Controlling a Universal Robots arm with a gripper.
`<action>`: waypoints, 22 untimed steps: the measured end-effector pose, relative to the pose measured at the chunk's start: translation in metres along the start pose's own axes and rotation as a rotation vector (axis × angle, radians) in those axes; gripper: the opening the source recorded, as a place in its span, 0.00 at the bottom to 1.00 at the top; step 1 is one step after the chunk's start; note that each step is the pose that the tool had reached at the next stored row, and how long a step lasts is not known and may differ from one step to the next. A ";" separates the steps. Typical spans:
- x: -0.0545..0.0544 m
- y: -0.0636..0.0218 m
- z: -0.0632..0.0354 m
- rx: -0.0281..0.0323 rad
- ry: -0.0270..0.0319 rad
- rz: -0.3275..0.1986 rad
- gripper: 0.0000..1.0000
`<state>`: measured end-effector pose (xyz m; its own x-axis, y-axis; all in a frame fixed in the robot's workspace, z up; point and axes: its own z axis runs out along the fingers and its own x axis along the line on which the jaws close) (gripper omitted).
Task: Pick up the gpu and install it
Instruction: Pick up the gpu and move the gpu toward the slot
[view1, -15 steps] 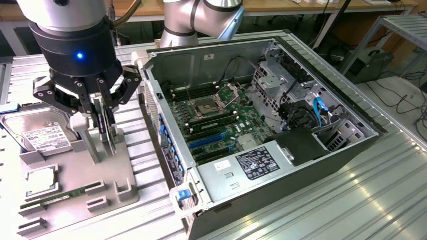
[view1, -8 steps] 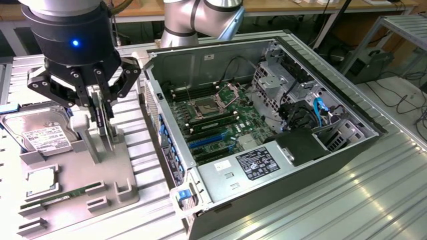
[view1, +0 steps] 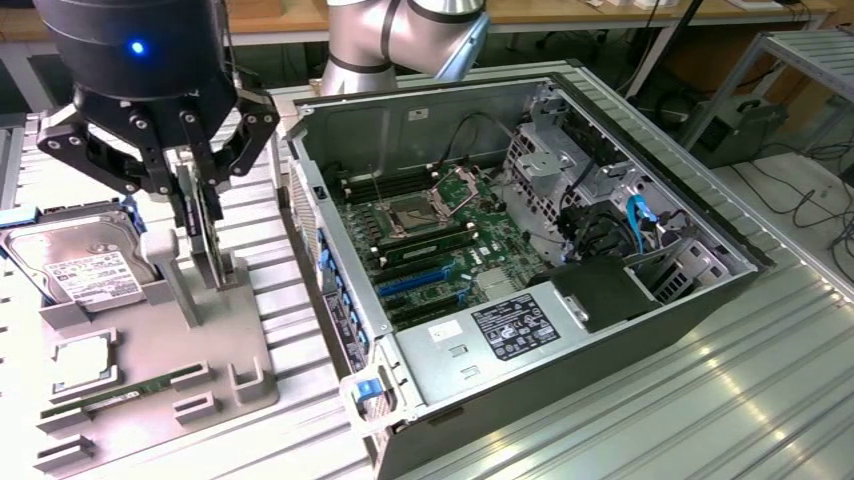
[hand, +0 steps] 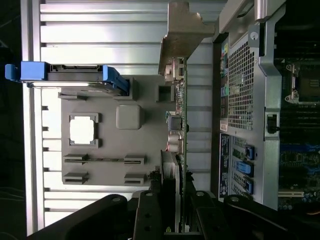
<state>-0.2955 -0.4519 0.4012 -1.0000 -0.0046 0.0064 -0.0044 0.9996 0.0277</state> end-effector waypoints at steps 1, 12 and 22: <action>0.000 0.0001 -0.0021 0.0001 0.0001 0.000 0.27; 0.000 0.0007 -0.0279 0.0000 0.0001 0.000 0.27; -0.002 0.0008 -0.0281 0.0001 0.0001 0.000 0.27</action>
<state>-0.2929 -0.4519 0.4292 -1.0000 -0.0047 0.0065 -0.0045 0.9996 0.0276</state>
